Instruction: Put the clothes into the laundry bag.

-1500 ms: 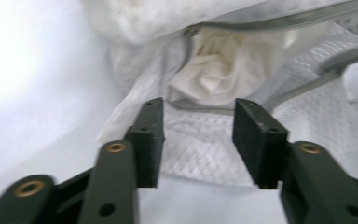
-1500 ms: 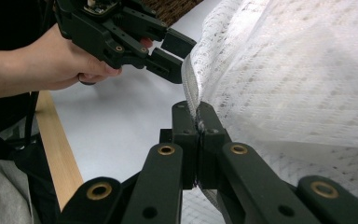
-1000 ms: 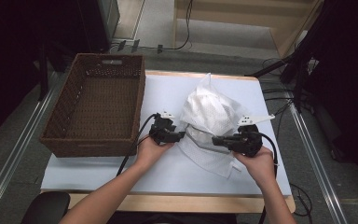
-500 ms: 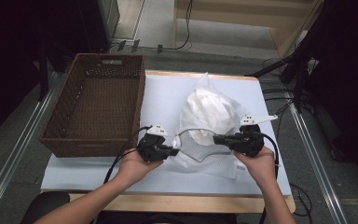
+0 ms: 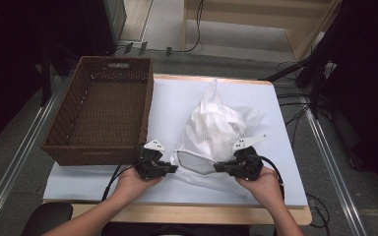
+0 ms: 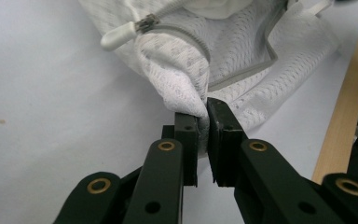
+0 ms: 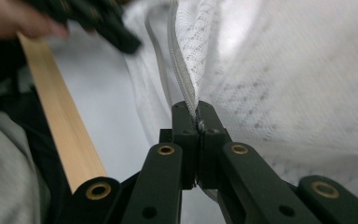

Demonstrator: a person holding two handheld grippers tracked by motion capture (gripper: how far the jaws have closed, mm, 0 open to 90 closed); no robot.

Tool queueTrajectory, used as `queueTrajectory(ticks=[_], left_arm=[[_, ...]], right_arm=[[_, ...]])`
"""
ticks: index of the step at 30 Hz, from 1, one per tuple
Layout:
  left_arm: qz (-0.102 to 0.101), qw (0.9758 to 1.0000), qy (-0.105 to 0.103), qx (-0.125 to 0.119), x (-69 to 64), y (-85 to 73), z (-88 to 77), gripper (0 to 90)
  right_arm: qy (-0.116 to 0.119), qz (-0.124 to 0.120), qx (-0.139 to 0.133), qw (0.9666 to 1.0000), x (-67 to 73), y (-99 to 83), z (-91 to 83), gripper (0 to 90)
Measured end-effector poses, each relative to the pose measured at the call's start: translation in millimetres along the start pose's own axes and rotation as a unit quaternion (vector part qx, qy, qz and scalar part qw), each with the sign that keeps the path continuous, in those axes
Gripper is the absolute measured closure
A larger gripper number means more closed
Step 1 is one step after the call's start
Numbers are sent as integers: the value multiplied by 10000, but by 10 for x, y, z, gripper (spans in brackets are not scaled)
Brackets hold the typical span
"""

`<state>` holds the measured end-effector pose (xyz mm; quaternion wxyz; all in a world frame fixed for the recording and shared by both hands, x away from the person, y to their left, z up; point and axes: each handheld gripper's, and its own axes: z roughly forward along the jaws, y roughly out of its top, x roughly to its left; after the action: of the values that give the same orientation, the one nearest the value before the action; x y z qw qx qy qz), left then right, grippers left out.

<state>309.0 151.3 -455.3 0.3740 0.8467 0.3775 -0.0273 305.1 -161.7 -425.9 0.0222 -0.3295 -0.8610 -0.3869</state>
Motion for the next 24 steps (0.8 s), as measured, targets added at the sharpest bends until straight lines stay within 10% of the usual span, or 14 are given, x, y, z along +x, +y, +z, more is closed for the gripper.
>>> queueTrajectory(ticks=[3,11,24], left_arm=[[110,9999,-4,70,-5,-8,33,854],[117,9996,-142,209,-9,-7,113,878],[566,9972,-423,259,-294,-21,259,853]], right_arm=[[-443,-91,250,9987,-77,-153,78,885],[-642,236,197,9975,-387,-137,254,890],[-1343,763,-42,9880,-690,-174,69,898]])
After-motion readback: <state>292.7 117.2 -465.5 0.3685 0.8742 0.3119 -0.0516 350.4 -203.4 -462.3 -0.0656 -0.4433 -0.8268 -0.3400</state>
